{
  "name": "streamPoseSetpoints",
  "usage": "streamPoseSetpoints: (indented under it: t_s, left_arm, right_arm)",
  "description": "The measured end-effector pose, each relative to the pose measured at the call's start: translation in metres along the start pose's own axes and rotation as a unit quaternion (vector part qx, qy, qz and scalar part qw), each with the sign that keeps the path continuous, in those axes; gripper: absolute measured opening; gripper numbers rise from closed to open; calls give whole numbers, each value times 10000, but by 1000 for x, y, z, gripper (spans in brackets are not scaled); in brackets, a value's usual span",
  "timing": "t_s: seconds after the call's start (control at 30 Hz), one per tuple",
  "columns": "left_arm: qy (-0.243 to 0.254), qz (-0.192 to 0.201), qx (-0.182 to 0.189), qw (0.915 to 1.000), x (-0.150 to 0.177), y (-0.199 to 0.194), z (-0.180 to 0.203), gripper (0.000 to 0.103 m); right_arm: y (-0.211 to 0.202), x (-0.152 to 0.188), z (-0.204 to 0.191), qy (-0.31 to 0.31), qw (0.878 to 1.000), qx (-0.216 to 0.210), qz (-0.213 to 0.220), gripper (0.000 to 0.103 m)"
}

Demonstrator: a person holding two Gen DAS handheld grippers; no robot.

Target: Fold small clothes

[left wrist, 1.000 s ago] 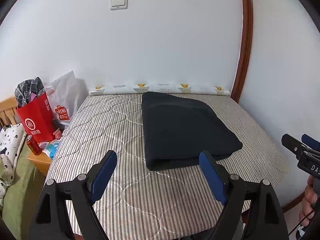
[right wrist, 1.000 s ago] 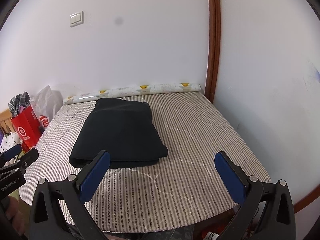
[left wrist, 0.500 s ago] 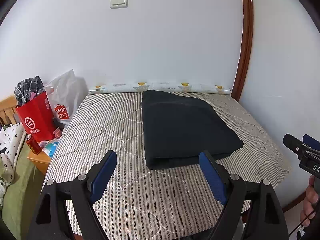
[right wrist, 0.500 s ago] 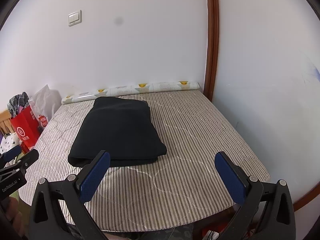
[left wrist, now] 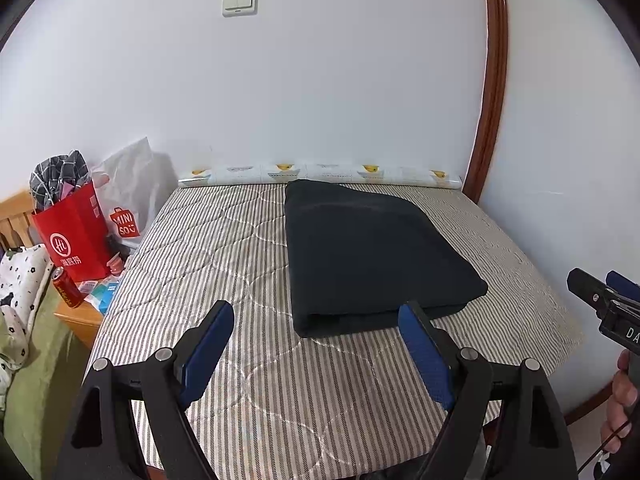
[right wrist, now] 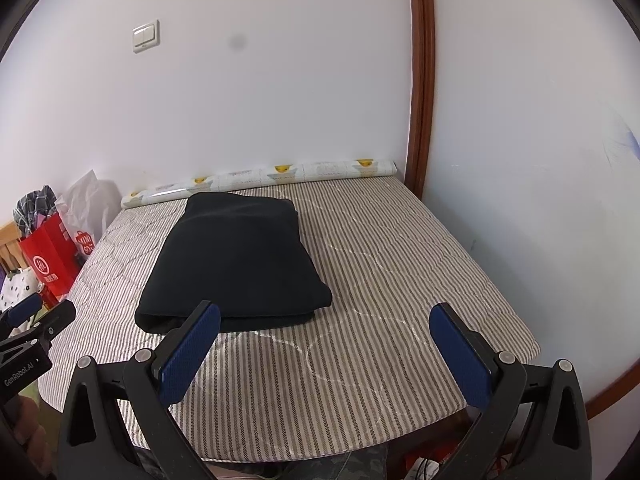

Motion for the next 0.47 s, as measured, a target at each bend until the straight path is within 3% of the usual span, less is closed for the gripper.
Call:
streamPoseSetpoints:
  t_s: [0.47]
  left_arm:
    - [-36, 25, -55, 10000, -2, 1, -5, 83]
  right_arm:
    - [0, 3, -5, -33, 10000, -62, -26, 103]
Point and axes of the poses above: each gripper's, at about its wrist camera, not at the fingertips, and y roughly the way its jaws point, z to its right, x to its underside, the point moved 4 cm from there along y, roughly the way its jaws point, and after that the axes turned 5 degrees about y, right-handed, at the moved point
